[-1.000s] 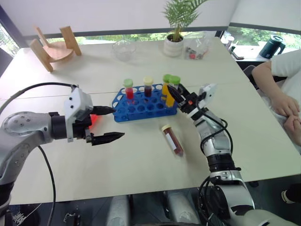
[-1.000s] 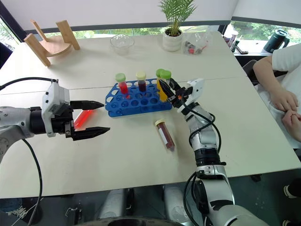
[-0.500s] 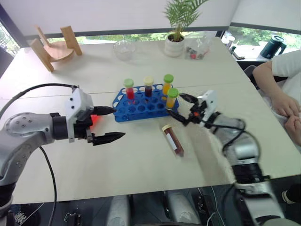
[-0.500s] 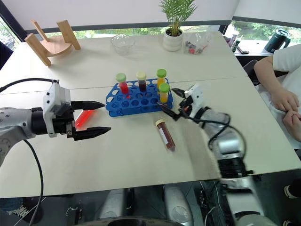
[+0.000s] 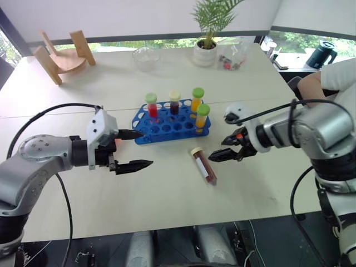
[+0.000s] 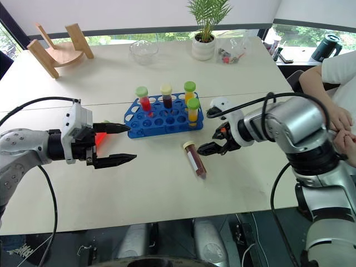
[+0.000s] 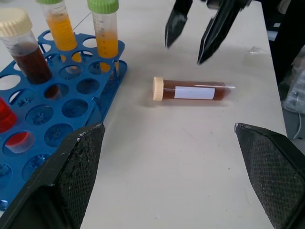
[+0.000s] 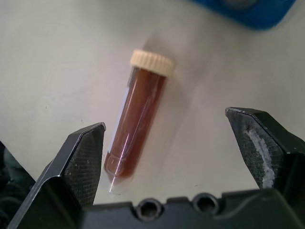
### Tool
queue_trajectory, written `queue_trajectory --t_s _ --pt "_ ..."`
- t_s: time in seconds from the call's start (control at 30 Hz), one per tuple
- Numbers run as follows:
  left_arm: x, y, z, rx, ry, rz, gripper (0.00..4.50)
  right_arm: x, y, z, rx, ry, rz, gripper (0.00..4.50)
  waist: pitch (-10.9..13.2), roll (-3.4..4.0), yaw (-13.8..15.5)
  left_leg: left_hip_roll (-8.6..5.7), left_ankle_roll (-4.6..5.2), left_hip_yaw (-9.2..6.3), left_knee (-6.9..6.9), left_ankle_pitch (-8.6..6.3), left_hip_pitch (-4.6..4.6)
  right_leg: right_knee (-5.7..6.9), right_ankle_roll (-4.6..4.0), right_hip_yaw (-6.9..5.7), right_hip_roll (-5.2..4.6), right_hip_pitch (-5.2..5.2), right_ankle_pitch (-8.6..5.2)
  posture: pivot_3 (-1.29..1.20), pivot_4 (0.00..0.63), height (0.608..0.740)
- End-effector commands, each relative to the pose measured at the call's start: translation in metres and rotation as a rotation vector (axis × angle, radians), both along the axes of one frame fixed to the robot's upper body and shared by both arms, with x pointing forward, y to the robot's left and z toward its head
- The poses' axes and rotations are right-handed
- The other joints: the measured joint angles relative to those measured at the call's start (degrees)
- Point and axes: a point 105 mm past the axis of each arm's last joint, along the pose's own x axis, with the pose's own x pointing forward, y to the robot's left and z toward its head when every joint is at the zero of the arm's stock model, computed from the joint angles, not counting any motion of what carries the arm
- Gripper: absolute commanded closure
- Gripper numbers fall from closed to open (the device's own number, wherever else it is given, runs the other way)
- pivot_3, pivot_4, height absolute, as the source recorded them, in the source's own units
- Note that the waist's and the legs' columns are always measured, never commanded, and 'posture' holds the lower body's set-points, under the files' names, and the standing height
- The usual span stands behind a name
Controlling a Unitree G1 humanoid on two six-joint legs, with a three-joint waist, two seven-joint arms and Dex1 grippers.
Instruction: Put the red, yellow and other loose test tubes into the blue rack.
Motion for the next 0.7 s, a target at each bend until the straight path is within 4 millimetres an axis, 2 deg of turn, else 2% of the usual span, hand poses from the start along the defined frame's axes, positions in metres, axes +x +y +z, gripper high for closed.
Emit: queue_trajectory --t_s 0.03,0.2,0.4,0.43,0.47,0.57,0.63,0.67,0.7 --pt "-0.004 -0.003 0.006 -0.002 -0.041 -0.012 0.00 0.004 0.017 0.000 -0.012 -0.014 0.023 0.02 0.0 -0.01 -0.1 0.00 0.00 0.00 -0.01 0.00 0.00 0.00 0.00 0.00 0.00 0.00 0.00 0.00 0.150 0.740" --pt "-0.007 -0.004 0.004 -0.015 -0.038 0.007 0.00 0.000 0.034 -0.026 -0.072 0.000 0.038 0.02 0.0 0.00 -0.1 0.02 0.00 -0.02 -0.02 0.00 -0.01 0.01 0.00 0.00 0.02 -0.02 0.00 0.00 0.150 0.740" --pt "-0.009 -0.003 0.002 -0.016 -0.036 0.026 0.00 -0.003 0.038 -0.047 -0.151 -0.007 0.036 0.02 -0.1 -0.16 -0.1 0.02 0.00 -0.04 0.03 0.00 -0.01 0.02 0.01 -0.01 0.01 0.00 0.01 0.00 0.150 0.740" --pt "-0.009 -0.003 0.002 -0.015 -0.036 0.029 0.00 -0.003 0.038 -0.049 -0.160 -0.008 0.035 0.53 -0.1 -0.22 -0.2 0.01 0.00 -0.04 0.03 0.00 0.03 0.02 0.01 -0.01 0.01 0.02 0.01 0.00 0.150 0.740" --pt "-0.009 -0.003 0.002 -0.015 -0.036 0.031 0.00 -0.004 0.039 -0.051 -0.172 -0.015 0.041 0.77 -0.2 -0.25 -0.2 0.02 0.00 -0.03 0.03 0.00 0.06 0.02 0.01 -0.01 0.02 0.04 0.01 0.00 0.150 0.740" --pt "-0.010 -0.003 0.001 -0.014 -0.035 0.036 0.00 -0.008 0.043 -0.055 -0.192 -0.031 0.066 2.36 -0.2 -0.35 -0.1 0.02 0.00 -0.04 0.02 0.00 0.07 0.03 0.00 -0.01 0.03 0.05 0.00 0.00 0.150 0.740" --pt "-0.010 -0.003 0.001 -0.013 -0.035 0.038 0.00 -0.010 0.044 -0.056 -0.198 -0.040 0.076 3.26 -0.3 -0.39 -0.2 0.03 0.00 -0.05 -0.01 0.00 0.07 0.03 0.00 -0.02 0.04 0.04 0.00 0.00 0.150 0.740" --pt "-0.009 -0.002 0.001 -0.013 -0.036 0.041 0.00 -0.011 0.045 -0.056 -0.200 -0.051 0.083 3.60 -0.3 -0.41 -0.2 0.04 0.00 -0.05 -0.03 0.00 0.07 0.02 0.00 -0.02 0.04 0.04 0.00 0.00 0.150 0.740" --pt "-0.008 -0.002 0.001 -0.012 -0.039 0.043 0.00 -0.011 0.045 -0.054 -0.194 -0.058 0.084 3.64 -0.3 -0.41 -0.2 0.04 0.00 -0.05 -0.03 0.00 0.07 0.02 0.00 -0.02 0.04 0.04 0.00 0.00 0.150 0.740"
